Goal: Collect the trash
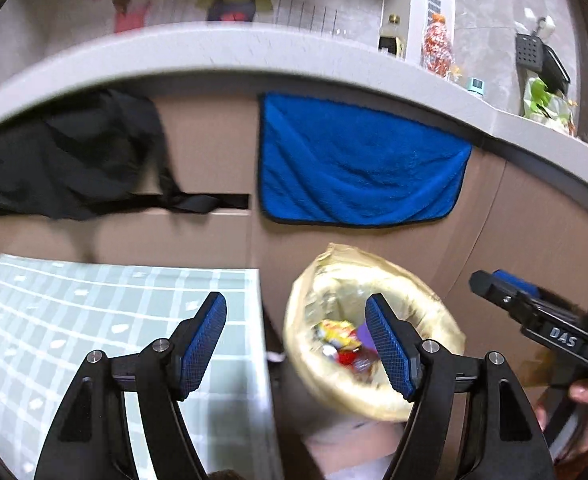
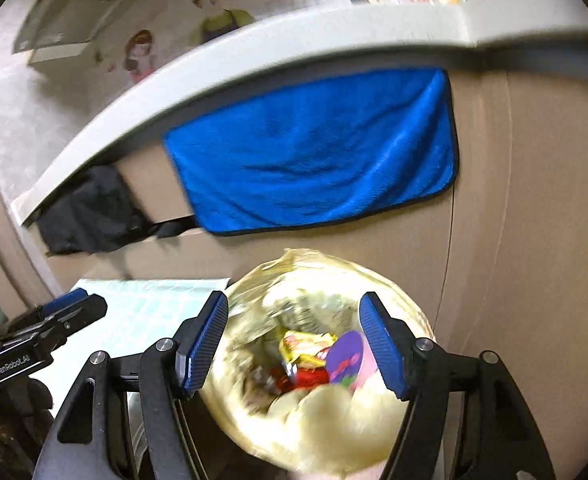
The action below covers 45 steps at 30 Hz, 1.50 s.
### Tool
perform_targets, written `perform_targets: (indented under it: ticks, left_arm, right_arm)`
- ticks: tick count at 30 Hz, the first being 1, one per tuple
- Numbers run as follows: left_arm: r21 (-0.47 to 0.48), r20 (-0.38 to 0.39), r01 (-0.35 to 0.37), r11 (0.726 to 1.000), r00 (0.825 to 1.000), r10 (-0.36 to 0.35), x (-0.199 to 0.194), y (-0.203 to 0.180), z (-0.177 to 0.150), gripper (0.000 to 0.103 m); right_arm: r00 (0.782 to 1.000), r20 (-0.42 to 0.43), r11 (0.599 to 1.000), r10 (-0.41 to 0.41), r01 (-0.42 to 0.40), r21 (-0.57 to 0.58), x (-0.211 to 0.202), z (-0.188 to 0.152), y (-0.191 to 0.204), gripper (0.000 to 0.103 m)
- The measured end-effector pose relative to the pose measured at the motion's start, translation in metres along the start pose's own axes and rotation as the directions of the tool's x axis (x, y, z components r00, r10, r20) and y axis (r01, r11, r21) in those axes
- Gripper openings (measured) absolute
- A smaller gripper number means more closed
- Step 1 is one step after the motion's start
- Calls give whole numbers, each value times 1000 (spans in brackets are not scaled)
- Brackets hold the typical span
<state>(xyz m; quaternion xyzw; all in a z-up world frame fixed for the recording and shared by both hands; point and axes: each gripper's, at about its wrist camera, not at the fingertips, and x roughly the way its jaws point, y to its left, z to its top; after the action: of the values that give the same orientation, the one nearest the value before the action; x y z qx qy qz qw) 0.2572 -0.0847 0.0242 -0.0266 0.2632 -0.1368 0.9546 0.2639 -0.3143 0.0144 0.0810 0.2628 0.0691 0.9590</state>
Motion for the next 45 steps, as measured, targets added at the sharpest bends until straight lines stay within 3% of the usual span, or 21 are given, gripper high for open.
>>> perform_targets:
  ticks: [8,16,20,31,45]
  left_arm:
    - [8,31,-183,983,983,183,-93,2,-58,72]
    - [10,0,-249,969,969,249,-144,10,-104,72]
    - [0,35,-254,967,967,254,-173,13,-116,72]
    - [-45,121,-276,960,953,279,-229,20,-125,72]
    - [-81,145,-285,955,945,294,-243,30,-127,72]
  right_arm:
    - [997,13,989,78,-76,-124,-78,-59,66,66]
    - [997,13,986,76,-73,-153,-121,-113,102,66]
    - [999,35,981,38,-31,-192,-139,-131,116,66]
    - [996,72,986,50,-38,-160,-180,-148,130,66]
    - [996,85,983,40,-23,-183,-188,-142,140,66]
